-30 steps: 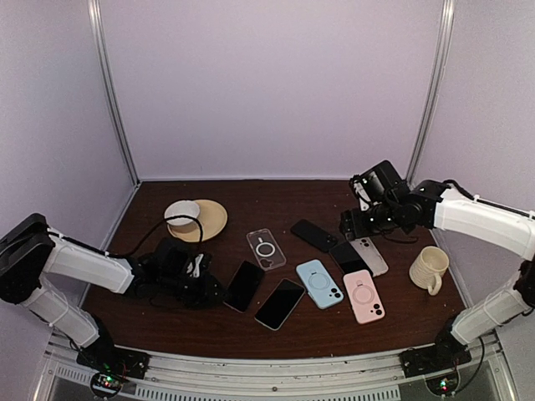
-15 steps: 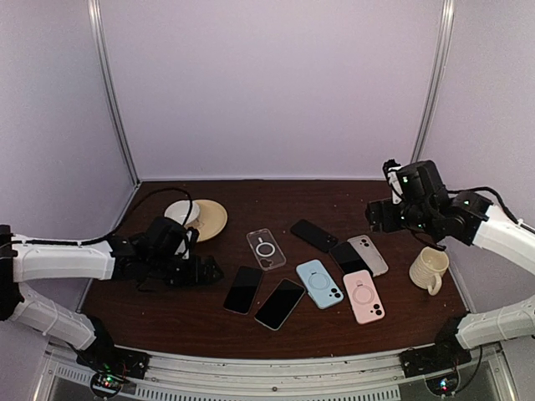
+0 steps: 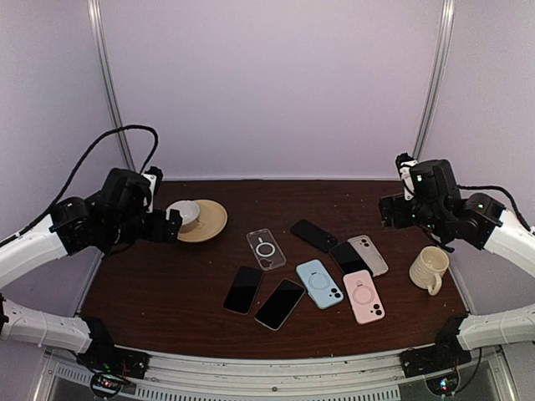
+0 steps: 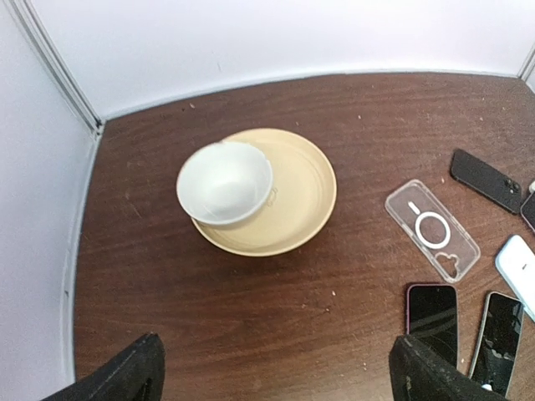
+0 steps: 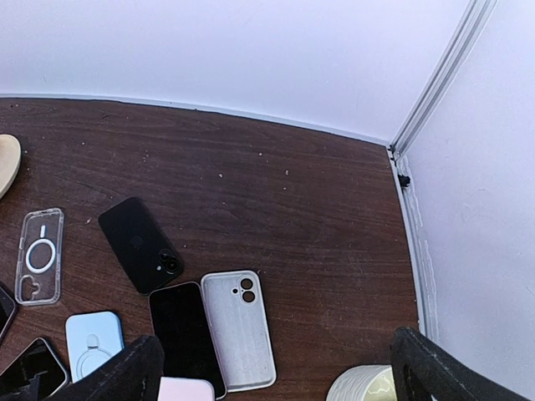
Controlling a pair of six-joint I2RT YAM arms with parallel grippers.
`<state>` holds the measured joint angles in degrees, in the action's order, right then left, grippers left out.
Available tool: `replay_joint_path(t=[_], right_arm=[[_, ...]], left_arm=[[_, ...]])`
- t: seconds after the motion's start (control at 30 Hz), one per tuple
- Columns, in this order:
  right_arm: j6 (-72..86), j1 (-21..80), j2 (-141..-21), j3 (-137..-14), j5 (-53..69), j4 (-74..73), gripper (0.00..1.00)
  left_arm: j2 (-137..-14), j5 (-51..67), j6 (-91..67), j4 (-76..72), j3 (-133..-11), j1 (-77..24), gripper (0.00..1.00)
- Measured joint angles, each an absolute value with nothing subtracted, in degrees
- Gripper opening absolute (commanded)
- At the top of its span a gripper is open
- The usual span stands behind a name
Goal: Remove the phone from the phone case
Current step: Reset both arms
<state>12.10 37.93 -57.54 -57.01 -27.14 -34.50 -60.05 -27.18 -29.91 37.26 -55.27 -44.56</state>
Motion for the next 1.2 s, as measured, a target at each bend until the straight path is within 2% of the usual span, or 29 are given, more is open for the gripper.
replay_joint_path(t=[0.3, 0.5, 0.63, 0.77, 1.2], right_arm=[[10.7, 36.2, -53.8, -56.8, -27.7, -34.4, 0.99], [11.8, 21.4, -48.7, -56.5, -21.8, -34.5, 0.99], [13.1, 14.0, -47.2, -55.4, -15.3, -34.5, 0.99], [13.5, 13.5, -46.9, -54.2, -11.3, -34.5, 0.99], [13.2, 13.5, -45.7, -52.9, -6.4, -33.8, 0.99]], left_arm=[[-52.8, -38.9, -12.2, 37.7, -59.8, -44.5, 0.98], [-51.8, -43.9, -1.2, 29.2, -54.9, -41.8, 0.97], [-53.2, -42.1, -1.1, 28.1, -50.4, -35.9, 0.98], [-54.0, -38.3, -3.1, 27.9, -49.9, -30.5, 0.98], [-54.3, -32.2, -5.5, 27.9, -49.9, -28.1, 0.98]])
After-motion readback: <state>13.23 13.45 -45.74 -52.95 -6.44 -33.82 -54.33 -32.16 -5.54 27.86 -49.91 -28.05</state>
